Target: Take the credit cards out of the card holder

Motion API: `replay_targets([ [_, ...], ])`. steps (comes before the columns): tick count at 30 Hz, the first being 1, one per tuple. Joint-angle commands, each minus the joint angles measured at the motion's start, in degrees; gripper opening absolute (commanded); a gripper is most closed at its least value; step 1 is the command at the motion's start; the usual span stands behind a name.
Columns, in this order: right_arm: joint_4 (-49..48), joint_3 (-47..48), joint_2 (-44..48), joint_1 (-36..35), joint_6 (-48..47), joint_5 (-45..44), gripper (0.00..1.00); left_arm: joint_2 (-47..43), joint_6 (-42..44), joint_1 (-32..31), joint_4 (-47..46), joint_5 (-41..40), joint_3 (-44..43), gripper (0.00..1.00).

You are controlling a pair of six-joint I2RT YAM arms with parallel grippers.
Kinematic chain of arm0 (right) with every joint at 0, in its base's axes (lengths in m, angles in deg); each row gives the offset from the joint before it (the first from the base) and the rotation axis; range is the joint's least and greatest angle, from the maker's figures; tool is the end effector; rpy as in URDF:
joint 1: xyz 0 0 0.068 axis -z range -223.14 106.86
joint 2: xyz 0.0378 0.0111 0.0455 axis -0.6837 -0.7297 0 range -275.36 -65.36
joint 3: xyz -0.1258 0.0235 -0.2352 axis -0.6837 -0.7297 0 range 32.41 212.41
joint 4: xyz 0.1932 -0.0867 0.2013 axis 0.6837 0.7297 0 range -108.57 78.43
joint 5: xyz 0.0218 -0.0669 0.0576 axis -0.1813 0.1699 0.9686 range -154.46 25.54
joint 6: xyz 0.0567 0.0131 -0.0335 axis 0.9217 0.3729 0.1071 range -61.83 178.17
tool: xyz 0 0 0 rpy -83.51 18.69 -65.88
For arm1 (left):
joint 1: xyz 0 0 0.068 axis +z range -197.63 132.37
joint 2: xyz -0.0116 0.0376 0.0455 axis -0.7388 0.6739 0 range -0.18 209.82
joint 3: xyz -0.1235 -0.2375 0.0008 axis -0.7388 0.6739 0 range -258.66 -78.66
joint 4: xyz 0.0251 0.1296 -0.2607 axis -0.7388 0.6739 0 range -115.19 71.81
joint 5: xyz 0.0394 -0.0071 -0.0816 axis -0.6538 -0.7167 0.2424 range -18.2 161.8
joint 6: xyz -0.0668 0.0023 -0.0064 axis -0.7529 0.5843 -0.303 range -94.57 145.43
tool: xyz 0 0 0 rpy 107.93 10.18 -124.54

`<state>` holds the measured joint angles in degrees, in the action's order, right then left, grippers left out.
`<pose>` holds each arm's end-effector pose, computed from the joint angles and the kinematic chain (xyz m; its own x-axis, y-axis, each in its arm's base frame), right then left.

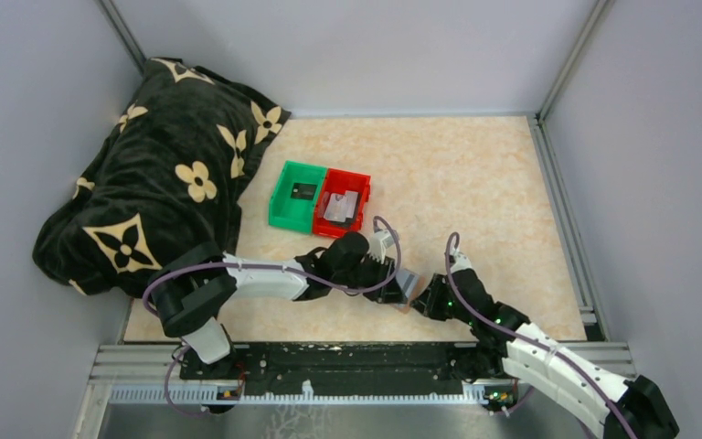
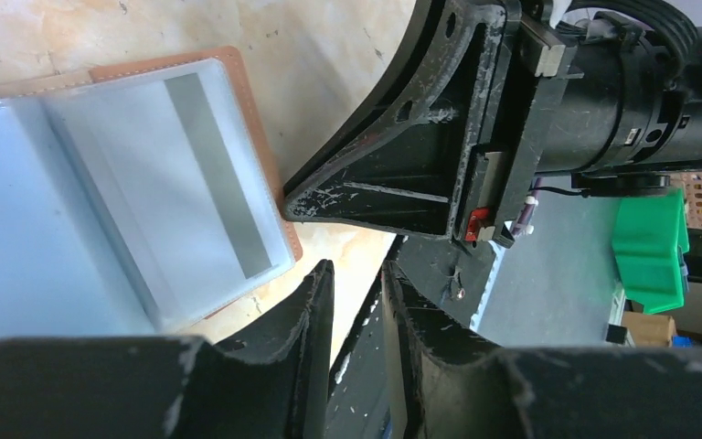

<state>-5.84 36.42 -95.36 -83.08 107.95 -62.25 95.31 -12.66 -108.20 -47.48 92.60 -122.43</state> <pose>0.1299 0.1115 0.0954 -0.8171 0.3110 -0.4854 -0.0630 0.7888 0.6114 0.1662 -0.3332 0.1293 -0.7860 0.2197 -0.5779 0.6116 0.4135 -0.6745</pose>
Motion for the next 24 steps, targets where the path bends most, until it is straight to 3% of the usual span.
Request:
replay_targets([
  [1, -1.6, 3.3, -2.3, 0.7, -1.9, -2.7, 0.08, -1.1, 1.0, -0.2, 0.3, 0.6, -1.5, 0.33],
  [8, -3.7, 6.8, -7.5, 6.1, -7.5, -2.4, 0.04, -2.0, 1.4, 0.9, 1.5, -3.5, 0.0, 0.32],
  [14, -6.7, 11.3, -12.5, 14.7, -13.1, 4.6, 0.03, -2.9, 1.9, 4.8, 2.0, -4.9, 2.3, 0.32],
  [17, -6.8, 13.6, -13.3, 14.7, -13.4, 6.0, 0.12, -4.1, 3.5, 8.1, 2.3, -5.7, 3.8, 0.28],
  [19, -7.7, 13.9, -13.6, 14.7, -12.7, 7.7, 0.25, -4.4, 5.5, 10.0, 3.3, -6.9, 3.9, 0.20],
  [21, -9.3, 13.1, -13.2, 14.7, -10.9, 11.1, 0.28, -3.9, 7.5, 11.4, 5.3, -8.0, 3.0, 0.08],
  [23, -11.6, 11.4, -11.8, 14.4, -8.8, 14.4, 0.19, -2.6, 8.9, 12.3, 6.4, -8.7, 2.2, 0.00],
  [24, -12.0, 10.6, -10.9, 13.9, -8.0, 14.9, 0.08, -2.0, 9.3, 12.7, 6.4, -8.5, 2.0, 0.00],
])
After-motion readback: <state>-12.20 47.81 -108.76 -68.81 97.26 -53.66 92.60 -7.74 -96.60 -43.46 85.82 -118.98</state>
